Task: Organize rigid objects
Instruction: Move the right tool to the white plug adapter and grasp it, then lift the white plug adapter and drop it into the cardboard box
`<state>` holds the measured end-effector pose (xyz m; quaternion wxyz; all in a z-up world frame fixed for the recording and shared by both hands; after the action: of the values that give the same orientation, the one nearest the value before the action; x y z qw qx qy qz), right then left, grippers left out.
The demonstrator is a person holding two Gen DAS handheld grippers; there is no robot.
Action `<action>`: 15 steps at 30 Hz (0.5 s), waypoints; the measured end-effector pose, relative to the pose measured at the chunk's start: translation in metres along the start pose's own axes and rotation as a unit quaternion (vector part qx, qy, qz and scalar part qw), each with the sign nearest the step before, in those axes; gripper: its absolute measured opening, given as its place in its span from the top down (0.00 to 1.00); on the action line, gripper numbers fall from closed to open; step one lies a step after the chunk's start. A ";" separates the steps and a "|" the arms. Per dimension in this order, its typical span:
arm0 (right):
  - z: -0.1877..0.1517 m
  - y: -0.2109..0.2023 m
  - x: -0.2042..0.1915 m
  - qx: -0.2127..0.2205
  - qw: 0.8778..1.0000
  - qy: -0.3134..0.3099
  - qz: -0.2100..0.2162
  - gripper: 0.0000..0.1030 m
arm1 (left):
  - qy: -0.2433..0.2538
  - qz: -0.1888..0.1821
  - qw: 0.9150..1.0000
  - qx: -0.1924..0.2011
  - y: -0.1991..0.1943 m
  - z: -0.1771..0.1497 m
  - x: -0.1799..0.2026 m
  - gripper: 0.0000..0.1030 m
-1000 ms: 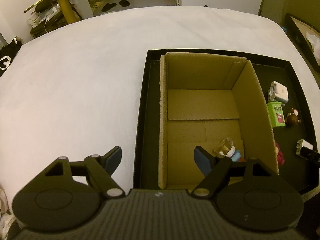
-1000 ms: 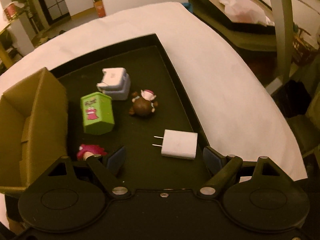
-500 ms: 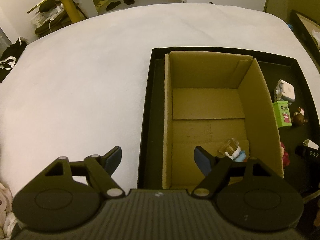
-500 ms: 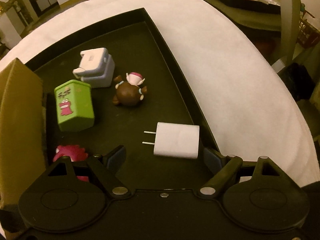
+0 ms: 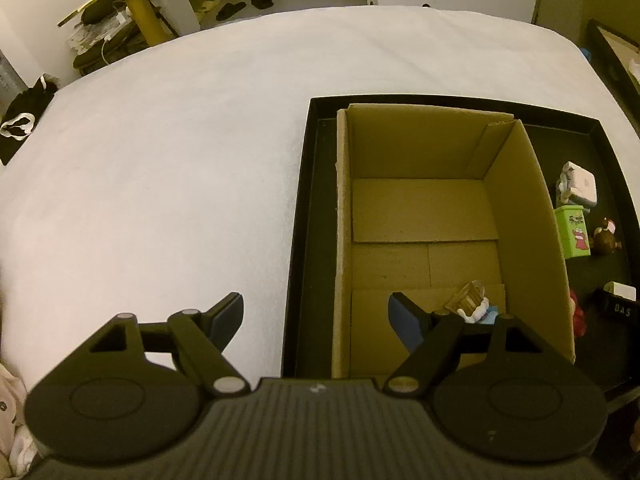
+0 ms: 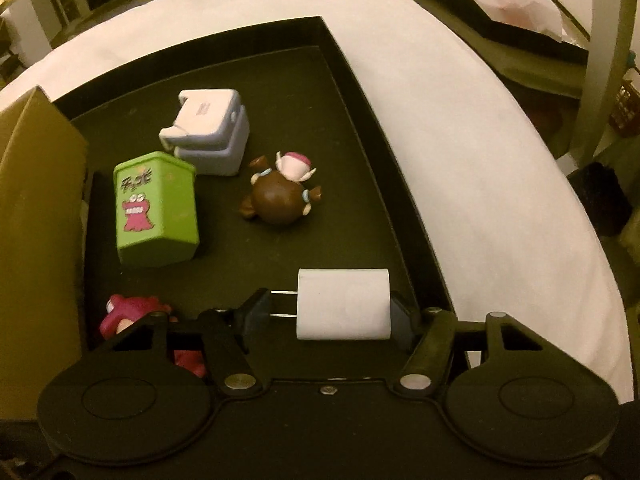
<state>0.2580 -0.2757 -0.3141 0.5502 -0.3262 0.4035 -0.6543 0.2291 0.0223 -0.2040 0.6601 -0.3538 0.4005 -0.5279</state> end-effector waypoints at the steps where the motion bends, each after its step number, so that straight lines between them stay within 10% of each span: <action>1: 0.000 -0.003 0.000 0.002 1.000 0.001 0.001 0.41 | 0.001 0.000 1.000 0.001 0.000 0.000 0.000 0.24; 15: 0.017 -0.047 -0.009 0.045 0.999 -0.008 0.017 0.41 | -0.008 -0.015 1.000 0.010 -0.004 -0.003 -0.006 0.24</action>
<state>0.2526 -0.2667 -0.2647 0.5785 -0.2993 0.3751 -0.6596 0.2244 0.0274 -0.2011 0.6586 -0.3578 0.3844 -0.5390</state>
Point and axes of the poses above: each gripper's, at about its wrist camera, not at the fingertips, and y roughly the way its jaws point, x to its right, z to its top, the point moved 9 cm from there along y, roughly the way its jaws point
